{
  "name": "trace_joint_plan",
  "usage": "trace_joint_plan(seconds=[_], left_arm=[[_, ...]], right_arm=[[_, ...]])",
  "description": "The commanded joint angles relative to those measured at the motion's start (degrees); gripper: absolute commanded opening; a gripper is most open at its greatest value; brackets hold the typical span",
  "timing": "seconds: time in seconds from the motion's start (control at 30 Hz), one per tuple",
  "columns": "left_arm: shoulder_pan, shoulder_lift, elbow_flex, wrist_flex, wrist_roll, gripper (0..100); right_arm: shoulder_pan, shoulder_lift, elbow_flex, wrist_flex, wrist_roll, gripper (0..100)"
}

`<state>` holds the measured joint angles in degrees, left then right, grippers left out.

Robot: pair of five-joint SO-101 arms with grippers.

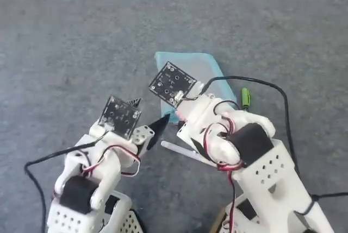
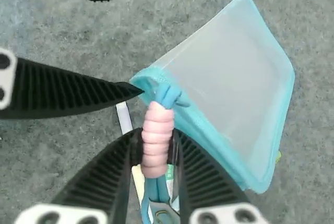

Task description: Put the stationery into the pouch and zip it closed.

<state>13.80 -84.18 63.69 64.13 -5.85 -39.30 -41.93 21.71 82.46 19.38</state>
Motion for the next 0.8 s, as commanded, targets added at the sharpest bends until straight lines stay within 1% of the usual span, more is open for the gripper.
trace_joint_plan(seconds=[0.0, 0.13, 0.27, 0.47, 0.67, 0.77], left_arm=[[-0.44, 5.27, 0.22, -4.31, -1.14, 25], [-0.70, 8.88, 1.45, -7.30, -1.32, 25], [-0.97, 10.99, 1.45, -8.62, -1.32, 25], [-1.05, 11.96, 1.54, -9.93, -1.23, 25], [-5.36, 12.13, 2.15, -11.87, -1.23, 25], [-5.80, 12.13, 2.59, -12.04, -1.32, 25]], right_arm=[[-1.27, 0.22, -5.36, 0.57, -0.79, 0.6], [-3.12, 0.66, -7.38, 2.15, -0.79, 0.6], [-3.30, 0.31, -7.30, 2.15, -0.70, 0.6], [-3.56, 0.13, -7.21, 4.97, 0.35, 0.6], [-3.30, 0.04, -7.30, 7.16, 1.05, 0.6], [-3.30, -0.48, -7.30, 7.16, 1.76, 0.6]])
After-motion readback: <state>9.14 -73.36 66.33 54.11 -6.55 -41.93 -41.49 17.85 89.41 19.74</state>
